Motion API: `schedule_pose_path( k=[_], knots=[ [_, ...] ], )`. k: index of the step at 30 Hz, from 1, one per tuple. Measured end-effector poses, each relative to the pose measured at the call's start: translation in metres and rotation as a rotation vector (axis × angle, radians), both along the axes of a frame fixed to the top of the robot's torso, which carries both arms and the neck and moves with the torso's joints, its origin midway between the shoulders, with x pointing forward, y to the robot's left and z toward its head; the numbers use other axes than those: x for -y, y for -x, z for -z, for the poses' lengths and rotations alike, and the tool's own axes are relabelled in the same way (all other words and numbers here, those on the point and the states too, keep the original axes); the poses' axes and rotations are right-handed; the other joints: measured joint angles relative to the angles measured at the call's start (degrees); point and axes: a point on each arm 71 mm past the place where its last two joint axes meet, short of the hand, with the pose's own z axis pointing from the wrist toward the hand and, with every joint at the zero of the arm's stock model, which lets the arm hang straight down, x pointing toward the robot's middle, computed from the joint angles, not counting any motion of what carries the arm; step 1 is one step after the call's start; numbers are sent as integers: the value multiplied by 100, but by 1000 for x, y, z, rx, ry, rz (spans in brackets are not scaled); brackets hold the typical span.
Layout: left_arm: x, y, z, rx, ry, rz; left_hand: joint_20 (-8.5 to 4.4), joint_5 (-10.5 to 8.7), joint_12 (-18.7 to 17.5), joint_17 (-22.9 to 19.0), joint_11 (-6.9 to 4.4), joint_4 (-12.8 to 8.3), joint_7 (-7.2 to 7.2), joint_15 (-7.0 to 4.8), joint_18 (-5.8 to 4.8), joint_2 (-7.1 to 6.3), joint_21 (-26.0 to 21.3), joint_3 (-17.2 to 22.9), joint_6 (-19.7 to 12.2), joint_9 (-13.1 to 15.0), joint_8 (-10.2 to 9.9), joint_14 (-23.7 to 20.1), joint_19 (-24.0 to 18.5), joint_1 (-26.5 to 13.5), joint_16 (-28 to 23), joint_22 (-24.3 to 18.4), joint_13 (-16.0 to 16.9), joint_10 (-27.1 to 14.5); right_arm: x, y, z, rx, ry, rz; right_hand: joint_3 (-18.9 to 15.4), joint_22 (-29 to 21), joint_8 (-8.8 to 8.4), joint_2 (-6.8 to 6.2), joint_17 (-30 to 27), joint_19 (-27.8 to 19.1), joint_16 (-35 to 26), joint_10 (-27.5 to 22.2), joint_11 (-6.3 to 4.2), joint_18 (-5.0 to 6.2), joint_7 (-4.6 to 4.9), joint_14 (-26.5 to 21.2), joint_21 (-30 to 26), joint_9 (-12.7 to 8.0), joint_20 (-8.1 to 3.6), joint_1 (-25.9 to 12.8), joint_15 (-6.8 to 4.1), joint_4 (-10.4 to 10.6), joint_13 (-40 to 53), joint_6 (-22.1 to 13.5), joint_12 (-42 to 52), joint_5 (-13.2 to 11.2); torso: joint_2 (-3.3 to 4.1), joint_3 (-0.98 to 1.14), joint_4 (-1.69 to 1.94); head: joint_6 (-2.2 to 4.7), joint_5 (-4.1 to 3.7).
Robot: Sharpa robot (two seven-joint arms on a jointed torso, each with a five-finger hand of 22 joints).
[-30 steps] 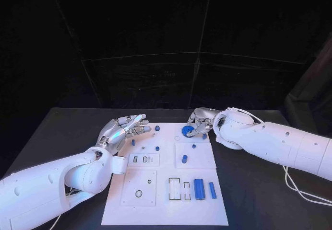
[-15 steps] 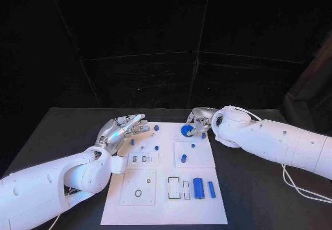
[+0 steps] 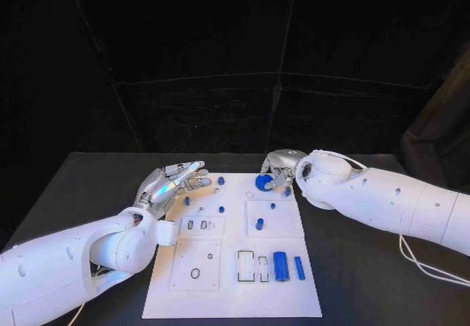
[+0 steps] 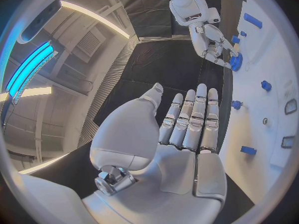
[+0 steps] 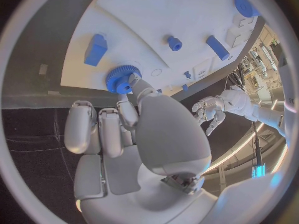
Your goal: Assemble the parts on the task board
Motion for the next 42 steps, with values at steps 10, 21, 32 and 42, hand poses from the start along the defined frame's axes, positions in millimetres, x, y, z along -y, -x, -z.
schedule_pose_path(
  k=[10,21,32,42],
  knots=[
    [0,0,0,0,0,0,0,0,0,-5,0,0,0,0,0,0,0,0,0,0,0,0,0,0,0,0,0,0,-22,14,-8,87,-38,-81,179,103,58,-219,21,39,29,115,-32,0,-38,0,44,-4,-39,-679,-1,200,73,237,69,-4,1,-5,8,21,35],
    [-1,1,-1,-1,0,-1,0,0,0,-4,0,0,0,0,0,0,0,0,0,0,0,0,0,0,0,-5,0,0,-69,25,-19,161,-117,-145,224,146,5,-266,20,39,29,91,-8,-92,-56,0,66,-34,-39,-736,0,247,11,280,-7,72,3,-16,27,6,82],
    [-3,1,-2,3,-3,-7,0,0,0,-4,0,0,0,0,0,0,0,0,0,1,0,0,0,0,0,-9,0,0,-103,21,-16,165,-127,-154,239,151,-29,-280,20,39,29,91,-8,-91,-66,0,66,-32,-39,-796,0,262,-27,290,-46,95,7,-11,14,-23,144],
    [-3,0,-3,6,-5,-10,0,0,0,-4,0,-16,0,0,0,0,0,16,0,1,0,0,0,0,0,-9,0,0,-112,17,-6,131,-97,-144,257,151,-58,-280,14,38,29,71,12,-90,-76,0,65,-32,-39,-795,1,281,-64,298,-96,125,7,1,4,-71,179]
  ],
)
